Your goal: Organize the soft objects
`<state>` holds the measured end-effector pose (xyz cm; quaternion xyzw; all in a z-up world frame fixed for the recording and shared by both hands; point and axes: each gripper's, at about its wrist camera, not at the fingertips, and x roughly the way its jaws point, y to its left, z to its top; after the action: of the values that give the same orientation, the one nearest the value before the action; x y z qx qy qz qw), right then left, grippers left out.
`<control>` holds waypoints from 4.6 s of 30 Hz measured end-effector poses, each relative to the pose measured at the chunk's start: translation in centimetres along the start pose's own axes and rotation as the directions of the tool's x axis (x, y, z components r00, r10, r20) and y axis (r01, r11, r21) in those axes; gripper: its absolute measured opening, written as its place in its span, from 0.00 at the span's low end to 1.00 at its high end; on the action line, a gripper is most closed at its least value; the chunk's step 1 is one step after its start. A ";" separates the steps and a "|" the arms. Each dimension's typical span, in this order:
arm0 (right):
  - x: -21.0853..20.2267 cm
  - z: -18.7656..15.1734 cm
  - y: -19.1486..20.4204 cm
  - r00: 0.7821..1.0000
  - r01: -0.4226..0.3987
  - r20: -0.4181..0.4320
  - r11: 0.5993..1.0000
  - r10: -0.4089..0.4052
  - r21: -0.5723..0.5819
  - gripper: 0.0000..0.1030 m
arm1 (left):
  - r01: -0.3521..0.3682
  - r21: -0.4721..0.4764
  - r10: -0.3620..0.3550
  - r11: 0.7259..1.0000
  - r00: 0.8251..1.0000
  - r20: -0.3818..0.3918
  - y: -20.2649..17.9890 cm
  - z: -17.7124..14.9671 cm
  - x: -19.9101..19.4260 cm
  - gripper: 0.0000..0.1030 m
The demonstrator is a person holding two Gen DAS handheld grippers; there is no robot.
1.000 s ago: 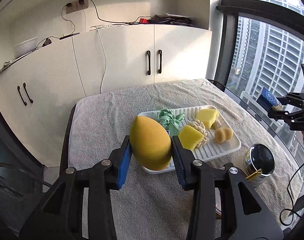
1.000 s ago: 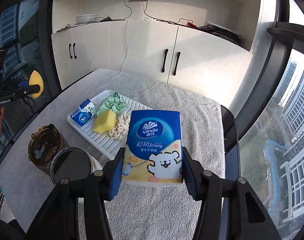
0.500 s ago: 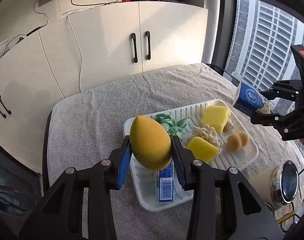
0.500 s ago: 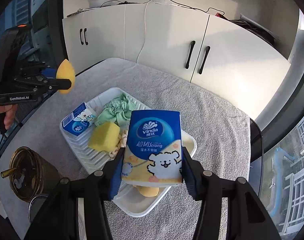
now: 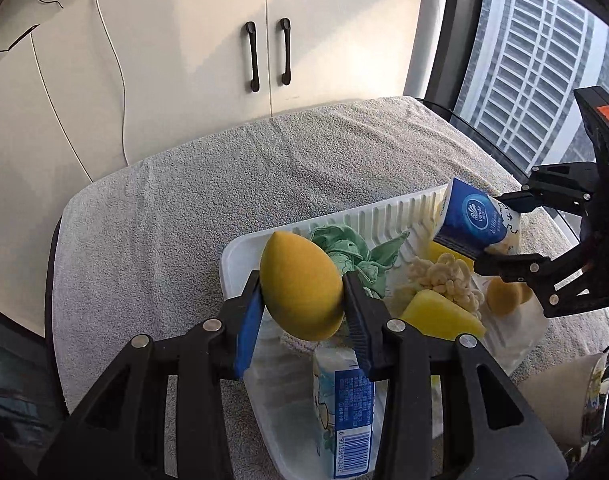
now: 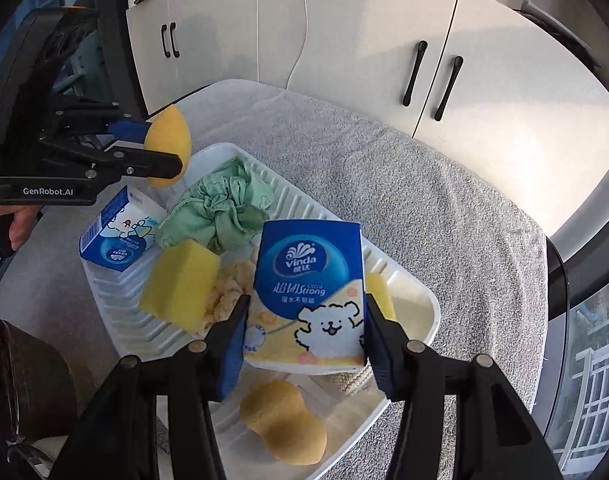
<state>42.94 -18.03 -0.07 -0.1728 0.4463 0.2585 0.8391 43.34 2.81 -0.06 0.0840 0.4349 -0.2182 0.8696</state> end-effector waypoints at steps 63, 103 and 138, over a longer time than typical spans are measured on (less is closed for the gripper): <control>-21.5 -13.1 7.6 0.922 0.217 0.235 0.914 -0.307 0.344 1.00 | -0.222 -0.307 0.304 0.926 0.919 0.253 -11.5 -13.5 -21.8 1.00; -19.8 -22.1 19.3 0.895 0.340 0.116 0.828 -0.430 0.446 1.00 | -0.316 -0.388 0.387 0.866 0.914 0.118 -18.0 -22.8 -20.5 1.00; -19.0 -21.6 19.1 0.897 0.342 0.107 0.827 -0.429 0.447 1.00 | -0.321 -0.370 0.383 0.872 0.917 0.108 -18.2 -22.5 -19.9 1.00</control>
<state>8.52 -19.19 3.04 -0.0493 0.3588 -0.0022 0.9321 8.41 0.25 2.82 -0.0116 0.3643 0.0175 0.9310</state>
